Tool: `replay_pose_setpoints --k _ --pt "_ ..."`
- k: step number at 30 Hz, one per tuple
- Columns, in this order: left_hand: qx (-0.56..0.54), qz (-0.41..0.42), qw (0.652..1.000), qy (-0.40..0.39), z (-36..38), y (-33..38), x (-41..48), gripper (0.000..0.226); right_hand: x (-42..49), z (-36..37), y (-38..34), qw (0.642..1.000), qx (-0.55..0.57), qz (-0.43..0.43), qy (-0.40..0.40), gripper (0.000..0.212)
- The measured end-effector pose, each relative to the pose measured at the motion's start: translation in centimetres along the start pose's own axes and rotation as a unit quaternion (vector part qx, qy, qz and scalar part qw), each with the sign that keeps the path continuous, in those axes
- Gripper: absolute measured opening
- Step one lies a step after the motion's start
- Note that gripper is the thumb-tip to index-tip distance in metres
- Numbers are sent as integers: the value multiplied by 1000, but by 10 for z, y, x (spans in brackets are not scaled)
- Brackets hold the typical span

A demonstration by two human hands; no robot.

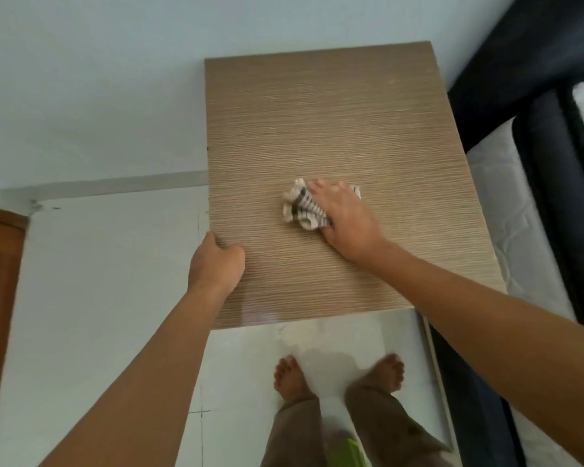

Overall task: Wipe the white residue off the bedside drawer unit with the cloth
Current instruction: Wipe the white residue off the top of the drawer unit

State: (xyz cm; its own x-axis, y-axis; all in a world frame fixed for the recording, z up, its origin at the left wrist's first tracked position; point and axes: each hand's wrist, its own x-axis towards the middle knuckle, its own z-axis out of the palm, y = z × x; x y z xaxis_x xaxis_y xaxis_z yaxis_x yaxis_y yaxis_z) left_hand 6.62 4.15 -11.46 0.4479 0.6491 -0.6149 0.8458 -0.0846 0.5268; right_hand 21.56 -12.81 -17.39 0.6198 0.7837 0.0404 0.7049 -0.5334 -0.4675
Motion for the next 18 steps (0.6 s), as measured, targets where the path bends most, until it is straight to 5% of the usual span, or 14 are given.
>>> replay_pose_setpoints --k 5,10,14,18 --pt "-12 12 1000 -13 -4 0 0 35 -102 13 -41 990 8 -114 -88 86" --pt "-15 20 1000 -1 -5 -1 1 35 -157 6 -68 983 105 -106 -103 88" --pt "-48 -8 999 -5 -13 -5 4 32 -122 -32 -79 983 162 -77 -35 44" --pt "-107 -75 991 -24 -27 -12 12 26 -29 -55 -66 996 90 23 -1 44"
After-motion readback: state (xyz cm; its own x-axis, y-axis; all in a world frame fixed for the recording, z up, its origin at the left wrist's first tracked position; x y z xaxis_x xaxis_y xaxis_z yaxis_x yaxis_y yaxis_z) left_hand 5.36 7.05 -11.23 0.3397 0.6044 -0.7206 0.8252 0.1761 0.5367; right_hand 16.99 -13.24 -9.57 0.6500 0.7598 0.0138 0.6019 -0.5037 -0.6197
